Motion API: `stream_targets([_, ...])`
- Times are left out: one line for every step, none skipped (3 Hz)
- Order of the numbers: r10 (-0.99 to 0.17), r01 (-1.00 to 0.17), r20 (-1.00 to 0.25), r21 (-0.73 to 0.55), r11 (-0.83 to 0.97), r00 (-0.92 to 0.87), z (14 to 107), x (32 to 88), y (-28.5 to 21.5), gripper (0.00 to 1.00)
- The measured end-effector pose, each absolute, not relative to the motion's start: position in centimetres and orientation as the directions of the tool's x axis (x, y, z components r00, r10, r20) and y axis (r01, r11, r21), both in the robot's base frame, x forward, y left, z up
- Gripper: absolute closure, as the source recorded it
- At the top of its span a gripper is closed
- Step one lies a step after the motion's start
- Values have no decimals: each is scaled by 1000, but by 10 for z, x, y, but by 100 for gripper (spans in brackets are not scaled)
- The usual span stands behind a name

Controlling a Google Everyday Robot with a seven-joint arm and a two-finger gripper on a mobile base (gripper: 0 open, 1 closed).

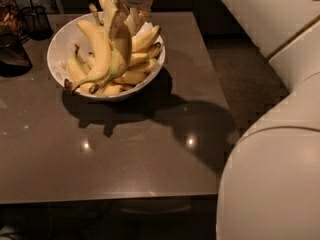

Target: Pick banana from white bowl

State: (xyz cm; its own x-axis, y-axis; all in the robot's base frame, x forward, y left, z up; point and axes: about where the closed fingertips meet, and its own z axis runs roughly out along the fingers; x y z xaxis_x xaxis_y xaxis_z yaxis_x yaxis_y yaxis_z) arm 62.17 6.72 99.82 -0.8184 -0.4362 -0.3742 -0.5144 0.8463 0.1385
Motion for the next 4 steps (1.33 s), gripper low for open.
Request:
stream_targets([-461, -541, -343, 187, 820, -818, 1012, 602, 65, 100])
stream_targets([-477, -552, -302, 249, 796, -825, 1009, 591, 61, 100])
stream_targets([-477, -552, -302, 249, 796, -825, 1009, 591, 61, 100])
stream_targets([-467, -536, -278, 279, 797, -839, 1008, 581, 61, 100])
